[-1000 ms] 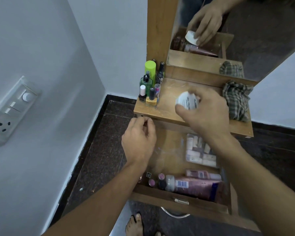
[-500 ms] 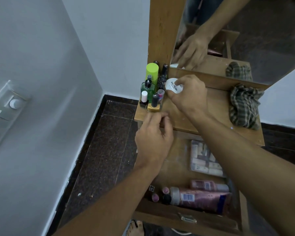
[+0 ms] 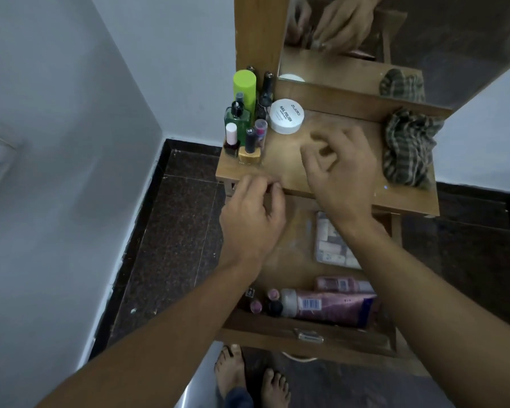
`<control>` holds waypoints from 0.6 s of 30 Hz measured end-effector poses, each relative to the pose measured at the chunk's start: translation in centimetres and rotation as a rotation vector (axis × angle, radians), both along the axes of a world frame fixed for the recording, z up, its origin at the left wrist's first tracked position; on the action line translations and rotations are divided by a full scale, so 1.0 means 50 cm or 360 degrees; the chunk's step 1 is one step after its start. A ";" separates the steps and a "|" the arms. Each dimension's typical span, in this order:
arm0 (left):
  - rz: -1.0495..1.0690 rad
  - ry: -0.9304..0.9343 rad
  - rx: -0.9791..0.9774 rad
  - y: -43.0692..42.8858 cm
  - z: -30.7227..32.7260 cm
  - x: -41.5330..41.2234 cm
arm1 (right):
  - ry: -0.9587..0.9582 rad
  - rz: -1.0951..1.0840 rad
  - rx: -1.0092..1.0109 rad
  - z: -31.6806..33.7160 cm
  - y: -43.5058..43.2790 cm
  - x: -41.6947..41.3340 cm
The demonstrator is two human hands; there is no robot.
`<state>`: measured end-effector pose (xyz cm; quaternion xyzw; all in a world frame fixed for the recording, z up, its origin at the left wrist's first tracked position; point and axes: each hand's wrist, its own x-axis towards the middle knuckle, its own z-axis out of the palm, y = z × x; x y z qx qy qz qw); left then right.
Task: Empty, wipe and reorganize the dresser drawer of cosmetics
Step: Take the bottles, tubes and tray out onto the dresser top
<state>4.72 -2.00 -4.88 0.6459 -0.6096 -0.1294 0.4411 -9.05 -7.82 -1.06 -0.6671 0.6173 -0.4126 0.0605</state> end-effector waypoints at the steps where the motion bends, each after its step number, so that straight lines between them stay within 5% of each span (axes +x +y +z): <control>1: -0.0030 -0.0023 0.0018 0.008 0.002 -0.001 | 0.0023 0.0071 0.0027 -0.004 0.039 -0.014; 11: -0.0086 -0.0223 0.0624 0.067 0.013 0.010 | 0.0336 0.0870 0.1194 -0.047 0.251 -0.087; 18: 0.0014 -0.0149 0.0657 0.096 0.016 0.031 | 0.0628 0.1211 0.1263 -0.060 0.250 -0.003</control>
